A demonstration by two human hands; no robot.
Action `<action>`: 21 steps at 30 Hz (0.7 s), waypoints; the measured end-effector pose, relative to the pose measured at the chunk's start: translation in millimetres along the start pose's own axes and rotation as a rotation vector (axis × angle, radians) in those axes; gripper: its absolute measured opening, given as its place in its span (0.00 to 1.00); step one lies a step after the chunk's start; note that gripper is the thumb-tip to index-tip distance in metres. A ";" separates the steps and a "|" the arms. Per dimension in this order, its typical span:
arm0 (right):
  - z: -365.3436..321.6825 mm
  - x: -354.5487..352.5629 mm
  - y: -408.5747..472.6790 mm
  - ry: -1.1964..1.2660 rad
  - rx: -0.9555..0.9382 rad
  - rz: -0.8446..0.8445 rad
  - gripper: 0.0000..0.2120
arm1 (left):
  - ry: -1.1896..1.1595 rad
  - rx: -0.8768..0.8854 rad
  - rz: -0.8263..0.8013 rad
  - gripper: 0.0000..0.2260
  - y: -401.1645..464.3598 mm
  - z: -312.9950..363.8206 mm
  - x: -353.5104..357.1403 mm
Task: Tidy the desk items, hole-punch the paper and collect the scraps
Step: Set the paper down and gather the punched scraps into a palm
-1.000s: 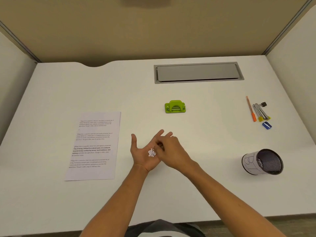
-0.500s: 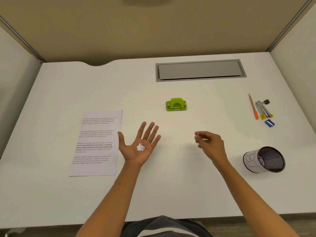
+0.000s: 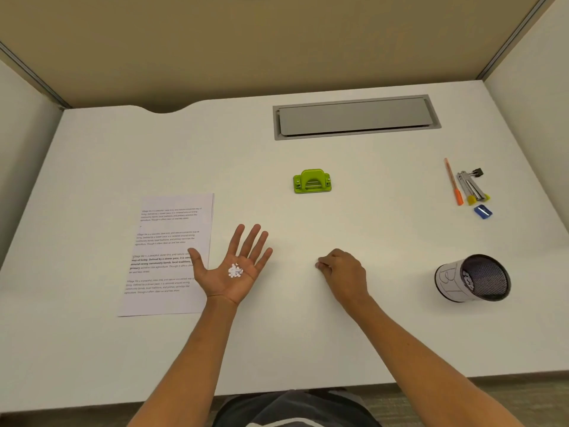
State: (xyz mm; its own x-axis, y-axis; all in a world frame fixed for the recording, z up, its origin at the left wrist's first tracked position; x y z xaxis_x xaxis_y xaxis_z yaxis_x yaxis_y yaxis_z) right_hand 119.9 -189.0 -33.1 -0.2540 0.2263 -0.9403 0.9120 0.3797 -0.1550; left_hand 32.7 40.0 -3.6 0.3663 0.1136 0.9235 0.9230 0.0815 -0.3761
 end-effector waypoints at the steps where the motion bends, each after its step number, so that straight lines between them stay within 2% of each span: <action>1: -0.8 -0.7 2.0 -0.070 -0.028 0.033 0.04 | 0.000 -0.001 -0.001 0.46 -0.7 0.0 -0.2; 3: -2.0 0.7 5.8 -0.204 -0.090 0.065 0.04 | 0.003 -0.001 -0.006 0.46 -1.5 0.3 -0.3; 7: -4.5 4.0 10.3 -0.343 -0.152 0.051 0.11 | 0.020 -0.010 -0.005 0.46 -3.1 -1.1 0.1; 9: -7.4 -1.5 9.0 -0.251 -0.074 0.008 0.06 | 0.026 -0.029 -0.011 0.47 -4.2 -4.5 1.8; 10: -9.3 -4.6 8.1 -0.179 -0.026 0.037 0.05 | 0.027 -0.043 -0.016 0.47 -4.5 -6.2 2.6; 11: -13.9 -9.8 6.0 -0.092 0.021 0.056 0.07 | 0.031 -0.057 -0.019 0.47 -4.5 -8.2 3.3; 13: -33.5 -26.1 -1.0 0.092 -0.026 0.064 0.08 | 0.036 -0.090 -0.019 0.48 -3.4 -12.8 5.0; 15: -62.8 -46.6 -10.3 0.208 -0.151 0.094 0.07 | 0.023 -0.139 -0.005 0.48 -1.6 -18.3 6.4; 18: -104.8 -63.7 -17.6 0.177 -0.315 0.019 0.07 | 0.035 -0.224 0.019 0.48 1.0 -29.0 10.0; 21: -124.6 -65.7 -16.0 0.078 -0.355 -0.086 0.11 | 0.070 -0.311 -0.008 0.49 2.9 -38.2 14.4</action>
State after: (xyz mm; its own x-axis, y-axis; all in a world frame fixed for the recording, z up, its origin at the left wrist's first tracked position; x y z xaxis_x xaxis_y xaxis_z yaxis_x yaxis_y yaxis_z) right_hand 81.9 -98.2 68.9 -0.3609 0.2428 -0.9004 0.7214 0.6845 -0.1046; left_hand 45.2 4.1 11.5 0.3560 0.0450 0.9334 0.9139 -0.2254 -0.3377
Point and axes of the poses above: each hand's wrist, its own y-axis towards the middle knuckle, its own x-axis out of the palm, z = x × y, the point moved 1 cm from there along y, towards the middle knuckle, and after that the axes turned 12 degrees about -y, right-handed, at the moved point
